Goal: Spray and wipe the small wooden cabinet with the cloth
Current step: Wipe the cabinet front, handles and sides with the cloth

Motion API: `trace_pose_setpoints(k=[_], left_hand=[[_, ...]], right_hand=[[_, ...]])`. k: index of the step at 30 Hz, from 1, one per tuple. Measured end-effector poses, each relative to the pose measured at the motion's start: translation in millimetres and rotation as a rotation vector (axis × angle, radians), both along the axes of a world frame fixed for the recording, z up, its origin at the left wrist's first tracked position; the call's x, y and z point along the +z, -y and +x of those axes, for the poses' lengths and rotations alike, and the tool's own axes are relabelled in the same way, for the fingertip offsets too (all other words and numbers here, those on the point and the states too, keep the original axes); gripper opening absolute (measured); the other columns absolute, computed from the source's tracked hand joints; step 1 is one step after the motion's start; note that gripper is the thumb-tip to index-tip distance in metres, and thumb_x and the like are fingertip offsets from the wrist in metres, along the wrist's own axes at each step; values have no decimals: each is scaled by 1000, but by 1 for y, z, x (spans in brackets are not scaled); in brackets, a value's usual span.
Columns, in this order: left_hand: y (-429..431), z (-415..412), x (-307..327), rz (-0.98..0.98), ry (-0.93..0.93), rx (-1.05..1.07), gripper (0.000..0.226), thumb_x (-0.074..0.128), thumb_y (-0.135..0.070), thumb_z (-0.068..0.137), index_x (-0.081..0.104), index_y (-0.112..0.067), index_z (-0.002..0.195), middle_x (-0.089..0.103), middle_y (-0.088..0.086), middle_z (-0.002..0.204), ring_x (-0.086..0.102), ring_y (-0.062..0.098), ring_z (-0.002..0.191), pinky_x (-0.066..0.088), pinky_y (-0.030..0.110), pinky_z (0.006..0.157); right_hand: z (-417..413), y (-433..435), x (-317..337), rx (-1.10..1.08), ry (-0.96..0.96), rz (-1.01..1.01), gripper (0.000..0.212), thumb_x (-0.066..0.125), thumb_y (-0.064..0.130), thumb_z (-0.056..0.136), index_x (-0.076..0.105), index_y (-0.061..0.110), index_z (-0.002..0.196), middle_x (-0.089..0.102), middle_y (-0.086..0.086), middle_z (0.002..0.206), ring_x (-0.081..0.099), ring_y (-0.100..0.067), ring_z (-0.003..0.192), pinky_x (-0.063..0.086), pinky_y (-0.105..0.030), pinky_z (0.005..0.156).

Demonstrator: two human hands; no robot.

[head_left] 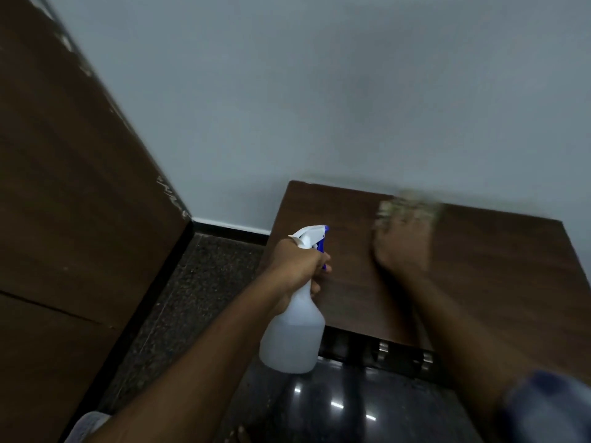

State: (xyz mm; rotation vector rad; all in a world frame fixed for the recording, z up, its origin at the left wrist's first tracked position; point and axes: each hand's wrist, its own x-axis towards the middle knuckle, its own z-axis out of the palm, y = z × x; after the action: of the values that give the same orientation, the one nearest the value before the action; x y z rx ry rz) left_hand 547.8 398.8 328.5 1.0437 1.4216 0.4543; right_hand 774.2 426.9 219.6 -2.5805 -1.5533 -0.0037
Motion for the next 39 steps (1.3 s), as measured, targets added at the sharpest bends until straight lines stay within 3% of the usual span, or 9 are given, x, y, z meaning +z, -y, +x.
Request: trace_pose_setpoints(k=[3,8,16,22,25,32,35,38,39], left_hand=[[-5,-18,3,34,18,50,24,55,4,84,73,-3,98,76,23,94,48,23,40,43,28,49],[-11,-44,12,28,11,102,26,52,4,81,73,1,97,77,23,96,46,22,38,42,26,48],[-4,-29,12,37,12,187,42,49,7,68,71,6,104,67,28,75,46,24,40,43,28,48],[43,36,15,65,56,-9,43,48,10,69,71,-13,96,78,17,86,52,25,43,43,28,49],[69,63,15,83,120,-84,48,49,11,72,71,-28,88,78,18,97,66,28,70,45,29,49],[101,88,22,176,172,-73,32,57,9,84,74,-14,98,78,13,102,66,25,67,50,32,51],[102,84,41,226,176,-21,33,57,10,84,76,-13,99,79,8,99,64,16,59,51,27,49],[95,76,69,299,186,36,35,56,8,79,78,-14,95,80,4,93,58,14,50,50,26,49],[92,74,80,321,196,54,36,56,7,78,78,-16,95,80,2,93,56,14,48,51,27,49]], right_hand=[[-86,-50,-3,436,-76,-37,69,32,45,103,10,20,163,1,-15,169,-8,-39,155,-1,-52,125],[-139,-91,6,462,-157,-211,71,34,45,103,7,16,162,-6,-14,169,-11,-37,155,2,-51,125],[-168,72,-3,731,-189,-172,87,43,58,95,2,20,162,0,-13,169,-6,-36,155,5,-53,125],[-31,133,-8,285,-140,-117,63,29,54,101,18,36,160,5,-1,170,2,-33,156,9,-56,123],[74,179,-4,34,-140,-88,60,31,53,103,26,32,159,13,-8,169,10,-38,154,16,-55,123],[120,217,-2,-155,-165,-18,52,36,31,108,31,22,159,14,-10,168,2,-39,155,11,-47,125],[126,213,16,-176,-304,-55,49,35,25,109,34,22,157,18,-8,168,11,-37,154,22,-46,121],[134,214,57,-333,-752,169,36,43,22,107,57,6,136,65,-23,121,66,-34,103,55,-26,83],[133,216,73,-399,-910,313,34,45,19,107,62,2,130,70,-22,103,67,-28,81,55,-19,67]])
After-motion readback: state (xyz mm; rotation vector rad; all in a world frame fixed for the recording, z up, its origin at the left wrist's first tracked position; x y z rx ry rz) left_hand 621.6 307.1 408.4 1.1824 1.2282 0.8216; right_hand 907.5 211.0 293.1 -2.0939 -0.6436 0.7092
